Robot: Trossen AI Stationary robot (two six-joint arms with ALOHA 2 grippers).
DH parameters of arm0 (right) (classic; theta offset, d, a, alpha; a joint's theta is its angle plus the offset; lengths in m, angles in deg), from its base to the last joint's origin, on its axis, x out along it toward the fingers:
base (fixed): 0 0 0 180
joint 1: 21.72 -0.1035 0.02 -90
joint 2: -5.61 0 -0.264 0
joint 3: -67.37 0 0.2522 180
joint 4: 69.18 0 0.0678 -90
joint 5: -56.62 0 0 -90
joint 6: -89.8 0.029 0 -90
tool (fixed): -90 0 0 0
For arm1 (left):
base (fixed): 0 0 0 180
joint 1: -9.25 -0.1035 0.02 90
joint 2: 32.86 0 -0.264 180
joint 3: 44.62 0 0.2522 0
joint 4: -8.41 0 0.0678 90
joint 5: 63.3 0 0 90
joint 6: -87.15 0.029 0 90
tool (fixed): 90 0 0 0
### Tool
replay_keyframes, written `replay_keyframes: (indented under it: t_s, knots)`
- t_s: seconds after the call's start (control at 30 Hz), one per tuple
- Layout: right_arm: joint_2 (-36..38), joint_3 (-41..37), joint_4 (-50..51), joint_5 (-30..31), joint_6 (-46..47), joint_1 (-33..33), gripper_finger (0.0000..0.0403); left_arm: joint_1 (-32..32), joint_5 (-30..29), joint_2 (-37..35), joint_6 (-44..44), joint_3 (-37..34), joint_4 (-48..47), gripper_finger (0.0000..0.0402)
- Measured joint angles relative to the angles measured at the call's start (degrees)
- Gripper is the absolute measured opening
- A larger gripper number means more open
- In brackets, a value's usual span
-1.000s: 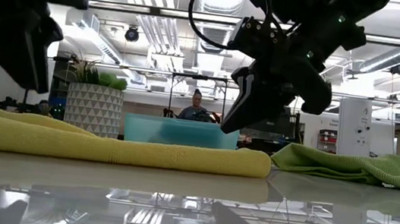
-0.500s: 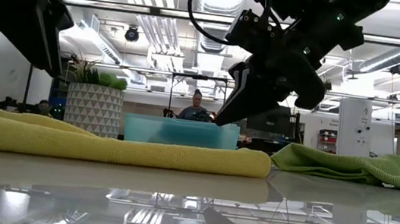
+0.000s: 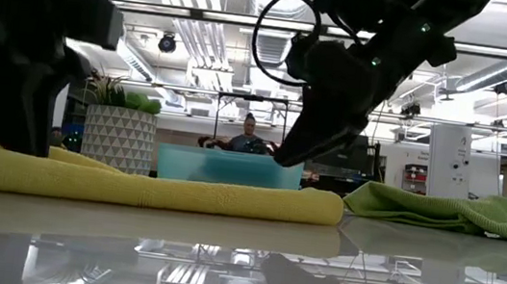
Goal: Fold microfiber towels
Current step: Fold the yellow microfiber cloth
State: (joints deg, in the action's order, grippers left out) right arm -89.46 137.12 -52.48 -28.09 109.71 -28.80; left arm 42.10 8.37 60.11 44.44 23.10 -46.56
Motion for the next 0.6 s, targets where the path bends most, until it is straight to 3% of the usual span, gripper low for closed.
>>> replay_keyframes:
  t_s: [0.3,0.43,0.6]
  knots:
    - [0.0,0.3,0.7,-0.8,1.7,0.0,0.0171,-0.1,3.8,1.1,-3.6,-0.5,0.0,0.0019]
    - [0.0,2.2,6.6,-4.8,4.8,0.0,0.018,-0.1,8.2,1.1,-6.1,-0.6,0.0,0.0009]
    - [0.0,4.6,13.6,-5.7,7.0,-0.1,0.0191,-0.1,8.6,0.3,-4.9,-0.3,-1.0,0.0006]
